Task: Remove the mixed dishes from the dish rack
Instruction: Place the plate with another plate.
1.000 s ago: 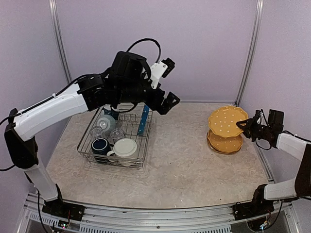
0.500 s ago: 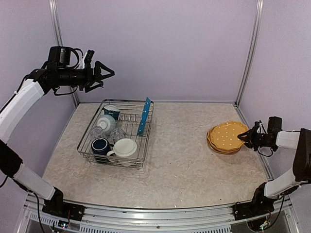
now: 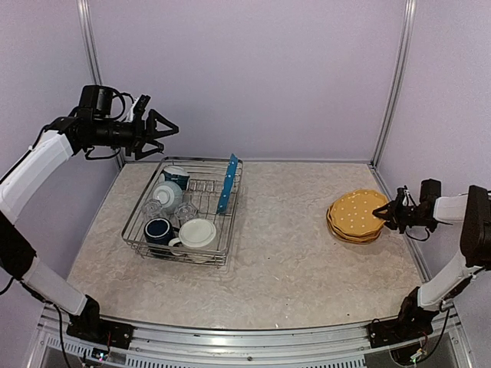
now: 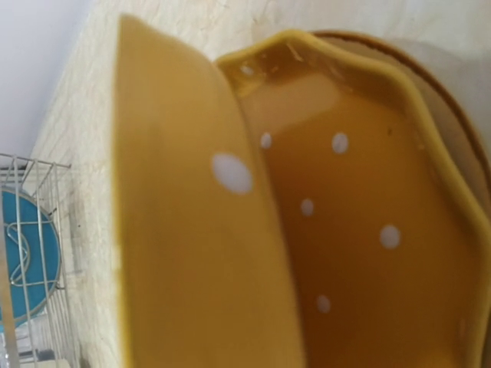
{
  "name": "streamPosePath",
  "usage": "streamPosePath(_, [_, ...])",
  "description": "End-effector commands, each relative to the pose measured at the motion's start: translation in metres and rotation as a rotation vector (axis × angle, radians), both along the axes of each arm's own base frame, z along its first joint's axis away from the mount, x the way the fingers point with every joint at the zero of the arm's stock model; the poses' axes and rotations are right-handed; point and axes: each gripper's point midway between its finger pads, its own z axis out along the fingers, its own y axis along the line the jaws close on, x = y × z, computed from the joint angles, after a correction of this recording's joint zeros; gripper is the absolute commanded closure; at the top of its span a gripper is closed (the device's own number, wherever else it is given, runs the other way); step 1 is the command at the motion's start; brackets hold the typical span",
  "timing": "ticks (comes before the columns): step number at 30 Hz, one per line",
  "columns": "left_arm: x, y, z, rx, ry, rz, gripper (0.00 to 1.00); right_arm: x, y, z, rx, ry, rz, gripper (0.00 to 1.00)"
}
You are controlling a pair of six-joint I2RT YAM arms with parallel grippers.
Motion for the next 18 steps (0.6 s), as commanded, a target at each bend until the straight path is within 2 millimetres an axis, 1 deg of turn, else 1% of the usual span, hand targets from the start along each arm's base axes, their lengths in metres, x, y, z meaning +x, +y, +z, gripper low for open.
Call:
streamPosePath(1, [0.0,-0.001,-0.002,-0.021,0.008,-0.024,0.01,0.01,0.007,0.021,0.044,-0.095,0.07,0.92])
streamPosePath(5, [-0.001,-0.003,-0.006,-0.031,0.025,-0.032,0.01,0.01,0.005,0.017,0.033,-0.085,0.073,0.82])
streamPosePath(8, [-0.001,-0.004,-0.007,-0.041,0.032,-0.04,0.01,0.011,0.0,0.013,-0.009,-0.064,0.055,0.76])
streamPosePath(13, [-0.001,-0.005,-0.007,-0.045,0.035,-0.045,0.01,0.01,-0.008,0.013,-0.073,-0.052,0.034,0.65])
streamPosePath(18, [-0.002,-0.006,-0.007,-0.049,0.034,-0.047,0.01,0.008,-0.014,0.008,-0.126,-0.024,0.024,0.55])
